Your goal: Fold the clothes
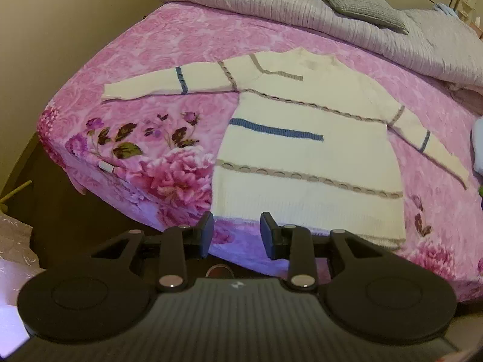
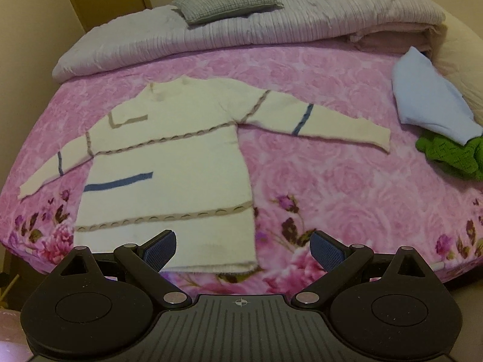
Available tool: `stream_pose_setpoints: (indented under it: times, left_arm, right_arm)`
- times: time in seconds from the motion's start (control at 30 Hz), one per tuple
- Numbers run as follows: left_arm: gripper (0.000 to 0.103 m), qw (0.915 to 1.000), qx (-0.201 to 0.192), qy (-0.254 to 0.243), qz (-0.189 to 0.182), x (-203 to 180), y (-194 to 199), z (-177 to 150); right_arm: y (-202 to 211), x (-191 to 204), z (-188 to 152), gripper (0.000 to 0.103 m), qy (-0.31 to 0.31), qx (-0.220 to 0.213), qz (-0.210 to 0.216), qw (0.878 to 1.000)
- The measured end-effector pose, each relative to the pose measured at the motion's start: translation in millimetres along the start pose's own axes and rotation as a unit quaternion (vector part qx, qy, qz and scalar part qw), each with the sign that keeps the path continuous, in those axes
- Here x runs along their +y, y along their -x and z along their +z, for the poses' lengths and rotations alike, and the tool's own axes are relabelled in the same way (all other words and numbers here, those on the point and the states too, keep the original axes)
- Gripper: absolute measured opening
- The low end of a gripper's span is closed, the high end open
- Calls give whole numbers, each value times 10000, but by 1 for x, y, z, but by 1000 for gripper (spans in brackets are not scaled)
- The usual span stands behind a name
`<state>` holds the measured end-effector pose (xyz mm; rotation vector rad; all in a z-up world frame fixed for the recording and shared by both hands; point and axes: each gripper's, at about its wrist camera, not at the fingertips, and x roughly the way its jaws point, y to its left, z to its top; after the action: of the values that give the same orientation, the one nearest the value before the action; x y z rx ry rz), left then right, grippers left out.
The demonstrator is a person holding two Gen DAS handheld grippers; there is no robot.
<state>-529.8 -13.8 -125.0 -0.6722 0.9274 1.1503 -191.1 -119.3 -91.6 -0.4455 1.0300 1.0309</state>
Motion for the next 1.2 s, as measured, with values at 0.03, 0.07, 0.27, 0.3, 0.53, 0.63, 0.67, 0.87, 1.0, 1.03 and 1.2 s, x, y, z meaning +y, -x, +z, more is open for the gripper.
stream_pose_setpoints:
  times: [0.03,0.07,0.27,0.3,0.53,0.63,0.67,0.87,1.0,1.03,1.2]
  left_arm:
    - [29,10000,24,-3,-21,1,2,0]
    - [29,10000,24,-2,-54,1,4,0]
    - [30,9998,-66,-33,-202,0,8,6]
    - [30,9997,-74,-50,-226,-1,7,8]
    - [30,9988,-178,-301,-341,-16,-2,38]
    - [30,9985,-220,-370,-342,-23,-3,45]
    - [30,9985,-210,-384,-327,-24,-4,45]
    - [30,9993,-117,-261,-248,-30,-6,40]
    - [30,9997,-36,-186,-177,-32,-7,30]
    - [30,9997,0,-163,-161,-33,-8,27]
    - [30,9998,112,-123,-110,-35,-9,20]
  right_arm:
    - [1,3,0,98,-2,-1,7,10000]
    - [2,5,-1,98,3,4,20,10000]
    - [6,21,-3,98,157,-35,-37,9999]
    - [7,24,-3,98,178,-60,-57,9998]
    - [10,33,5,98,229,-205,-40,9995]
    - [9,32,10,98,202,-229,16,9995]
    - [8,31,12,98,187,-230,32,9996]
    - [2,22,16,98,230,-146,119,9996]
    - [-2,15,16,98,286,-45,162,9994]
    - [-4,13,15,98,301,-17,174,9994]
    - [-9,7,9,98,362,131,237,9990]
